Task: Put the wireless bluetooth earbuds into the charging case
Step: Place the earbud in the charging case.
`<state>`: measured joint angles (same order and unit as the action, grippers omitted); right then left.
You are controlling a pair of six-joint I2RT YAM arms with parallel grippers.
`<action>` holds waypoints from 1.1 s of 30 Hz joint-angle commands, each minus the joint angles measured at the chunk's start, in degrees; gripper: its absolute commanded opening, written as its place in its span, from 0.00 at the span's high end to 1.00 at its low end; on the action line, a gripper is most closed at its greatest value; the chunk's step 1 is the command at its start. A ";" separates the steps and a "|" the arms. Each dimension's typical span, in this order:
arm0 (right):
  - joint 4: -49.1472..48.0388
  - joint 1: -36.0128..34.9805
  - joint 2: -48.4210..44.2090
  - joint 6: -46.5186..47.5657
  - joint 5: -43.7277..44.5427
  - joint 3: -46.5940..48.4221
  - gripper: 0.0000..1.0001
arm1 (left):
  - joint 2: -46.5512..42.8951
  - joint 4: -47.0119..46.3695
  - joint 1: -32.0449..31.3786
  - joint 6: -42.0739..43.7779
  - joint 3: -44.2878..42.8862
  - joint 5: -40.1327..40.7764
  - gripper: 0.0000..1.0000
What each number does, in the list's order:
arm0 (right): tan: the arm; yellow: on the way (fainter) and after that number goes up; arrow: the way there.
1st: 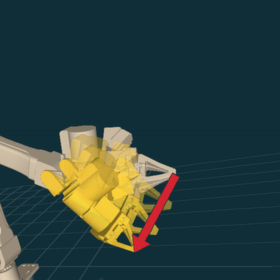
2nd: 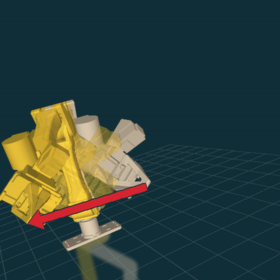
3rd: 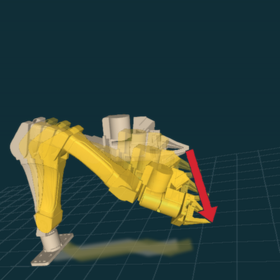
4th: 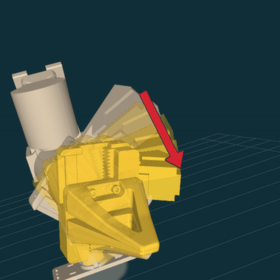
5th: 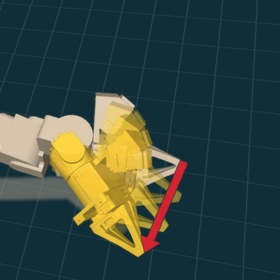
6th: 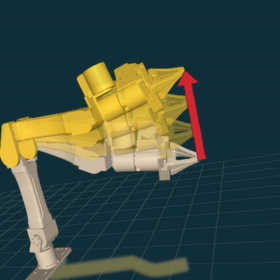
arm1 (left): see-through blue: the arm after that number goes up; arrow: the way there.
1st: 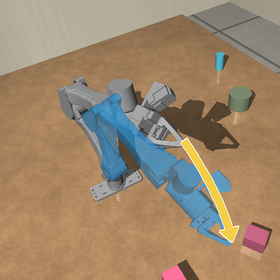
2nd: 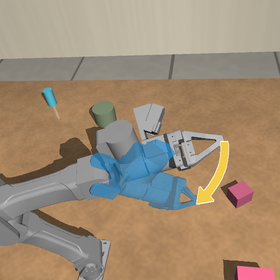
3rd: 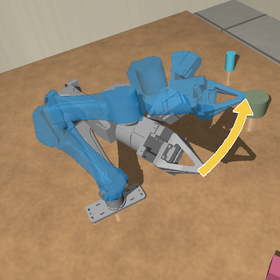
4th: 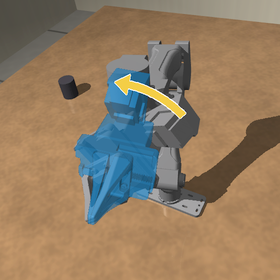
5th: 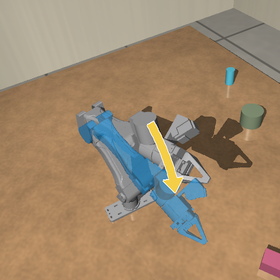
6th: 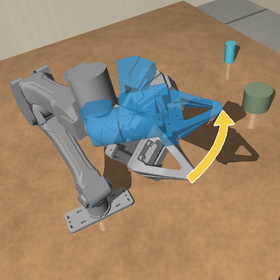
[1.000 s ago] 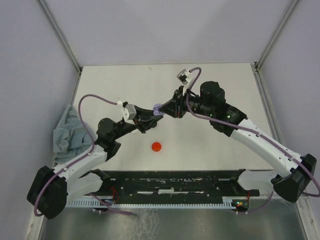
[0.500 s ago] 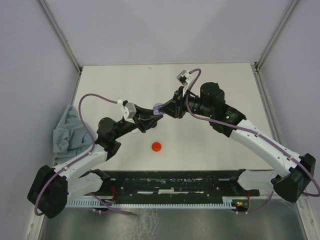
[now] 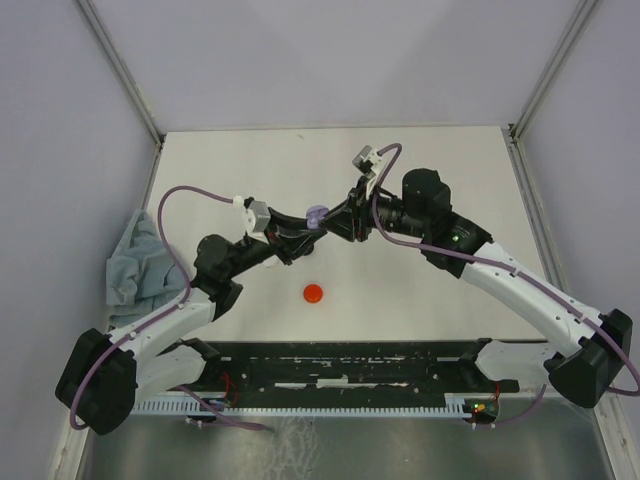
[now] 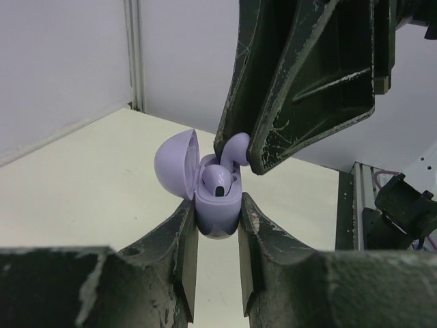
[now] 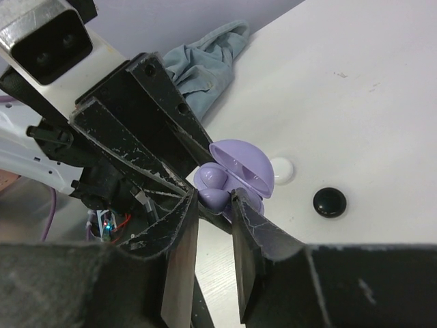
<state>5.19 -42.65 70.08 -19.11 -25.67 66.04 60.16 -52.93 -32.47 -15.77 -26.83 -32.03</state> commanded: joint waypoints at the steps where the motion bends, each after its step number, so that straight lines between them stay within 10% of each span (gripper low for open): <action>1: 1.01 -0.94 -1.25 1.38 -1.16 -1.26 0.66 | -1.07 -7.61 -0.03 -3.06 -1.52 -0.02 0.97; 14: 1.07 -0.96 -4.70 0.04 8.94 -0.44 0.41 | -2.86 -1.58 0.02 0.99 -0.75 -0.93 0.97; 33: 6.05 -0.99 -5.99 3.35 15.76 -1.12 0.34 | -2.99 0.02 0.01 1.92 -1.36 -3.50 0.97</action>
<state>10.13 -43.51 66.02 -18.35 -14.09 65.49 58.11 -50.39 -32.49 -15.42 -26.83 -33.21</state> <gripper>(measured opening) 0.652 0.325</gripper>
